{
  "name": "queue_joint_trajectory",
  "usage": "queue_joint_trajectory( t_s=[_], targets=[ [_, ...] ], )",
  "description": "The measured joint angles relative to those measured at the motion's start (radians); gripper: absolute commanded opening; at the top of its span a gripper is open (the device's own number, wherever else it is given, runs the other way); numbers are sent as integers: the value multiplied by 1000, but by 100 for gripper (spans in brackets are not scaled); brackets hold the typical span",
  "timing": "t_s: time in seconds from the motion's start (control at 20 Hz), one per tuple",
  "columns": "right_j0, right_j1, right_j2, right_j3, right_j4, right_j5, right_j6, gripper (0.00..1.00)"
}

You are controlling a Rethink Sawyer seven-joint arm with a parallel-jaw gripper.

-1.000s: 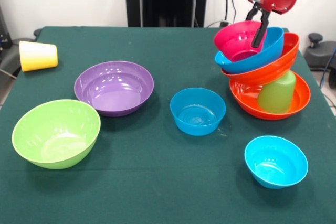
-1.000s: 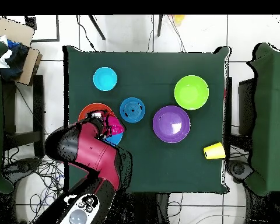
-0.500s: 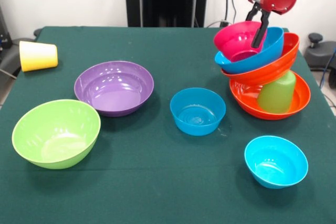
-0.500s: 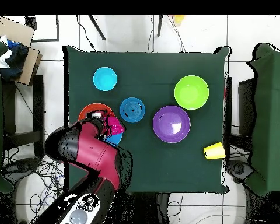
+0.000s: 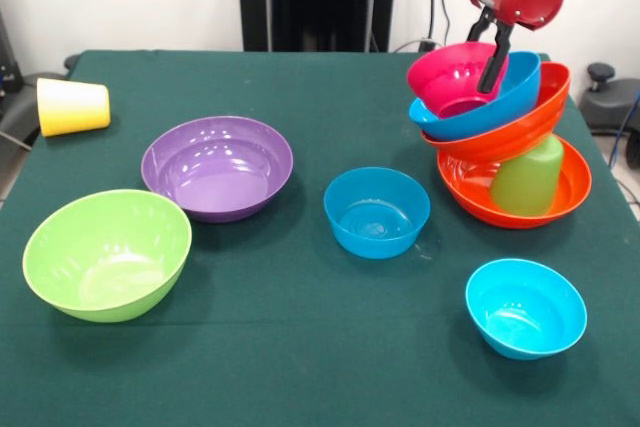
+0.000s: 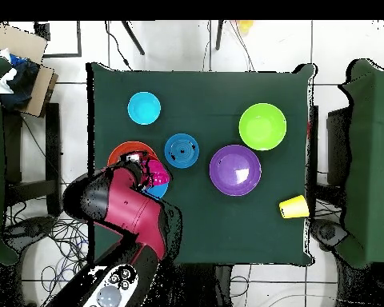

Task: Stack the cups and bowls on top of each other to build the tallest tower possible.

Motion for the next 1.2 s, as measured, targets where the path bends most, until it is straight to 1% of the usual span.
queue_joint_trajectory(
  t_s=[0.45,0.6,0.7,0.75,0.8,0.9,1.1,1.2],
  targets=[
    [0,0,0,2,0,1,0,100],
    [3,-2,0,2,0,26,0,100],
    [6,-9,0,2,0,64,0,100],
    [11,-24,0,3,0,120,0,100],
    [13,-29,0,4,0,138,0,100],
    [20,-53,-1,5,0,204,0,100],
    [33,-94,-1,6,0,286,0,100],
    [36,-107,-1,7,0,302,0,100]
  ],
)
